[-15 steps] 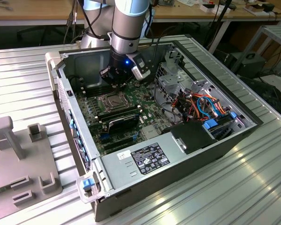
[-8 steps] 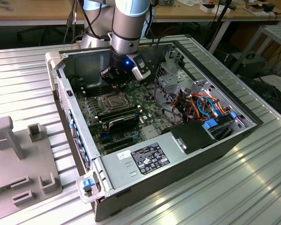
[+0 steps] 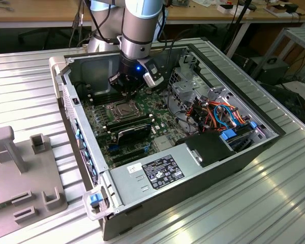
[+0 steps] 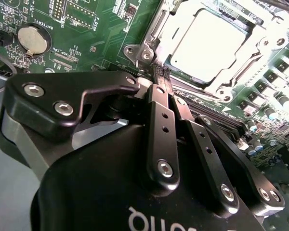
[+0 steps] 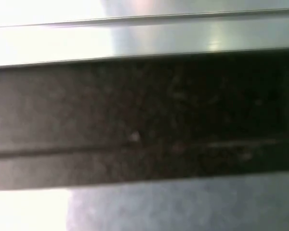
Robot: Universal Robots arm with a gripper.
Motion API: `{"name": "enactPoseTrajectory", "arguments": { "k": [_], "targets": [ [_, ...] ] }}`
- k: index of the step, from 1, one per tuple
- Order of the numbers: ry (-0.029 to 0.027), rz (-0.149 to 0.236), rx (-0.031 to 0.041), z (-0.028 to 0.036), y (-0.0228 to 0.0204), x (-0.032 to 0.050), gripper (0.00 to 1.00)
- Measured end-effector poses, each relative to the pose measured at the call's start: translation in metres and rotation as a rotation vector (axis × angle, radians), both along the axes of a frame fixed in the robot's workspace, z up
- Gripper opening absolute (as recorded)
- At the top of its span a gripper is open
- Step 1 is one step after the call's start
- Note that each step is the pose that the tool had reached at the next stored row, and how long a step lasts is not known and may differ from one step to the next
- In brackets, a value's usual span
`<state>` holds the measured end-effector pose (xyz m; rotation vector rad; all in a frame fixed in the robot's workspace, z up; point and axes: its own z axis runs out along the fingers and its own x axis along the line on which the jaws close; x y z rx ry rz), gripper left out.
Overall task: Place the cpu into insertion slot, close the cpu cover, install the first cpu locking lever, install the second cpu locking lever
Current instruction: 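Install the first cpu locking lever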
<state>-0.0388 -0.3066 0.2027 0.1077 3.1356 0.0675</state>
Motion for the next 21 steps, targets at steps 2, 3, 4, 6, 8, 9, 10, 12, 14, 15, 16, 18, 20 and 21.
{"name": "enactPoseTrajectory", "arguments": {
  "k": [2, 3, 4, 6, 8, 9, 10, 12, 14, 15, 16, 18, 20, 21],
  "targets": [
    [-0.0001, 0.0, -0.0003, -0.0005, -0.0001, 0.0003, 0.11],
    [-0.0001, 0.0, -0.0003, -0.0005, -0.0001, 0.0003, 0.11],
    [-0.0001, 0.0, -0.0002, -0.0006, 0.0, 0.0004, 0.11],
    [-0.0003, 0.0, 0.0001, -0.0007, 0.0, 0.0004, 0.11],
    [-0.0004, 0.0, 0.0004, 0.0001, 0.0, 0.0004, 0.11],
    [-0.0008, 0.0, 0.0007, 0.0015, 0.0001, 0.0005, 0.11],
    [-0.0006, 0.0, 0.0003, 0.0034, 0.0001, 0.0005, 0.11],
    [-0.0004, 0.0, 0.0003, 0.0054, 0.0001, 0.0005, 0.11],
    [-0.0006, 0.0, 0.0005, 0.0055, 0.0001, 0.0005, 0.11],
    [-0.0005, 0.0, 0.0003, 0.0056, 0.0001, 0.0004, 0.11],
    [-0.0002, 0.0, -0.0001, 0.006, 0.0001, 0.0004, 0.11],
    [-0.0004, 0.0, 0.0003, 0.0065, 0.0002, 0.0004, 0.11],
    [-0.0003, 0.0, 0.0002, 0.0068, 0.0004, 0.0004, 0.11],
    [-0.0003, 0.0, 0.0002, 0.0069, 0.0004, 0.0004, 0.11]
  ]
}}
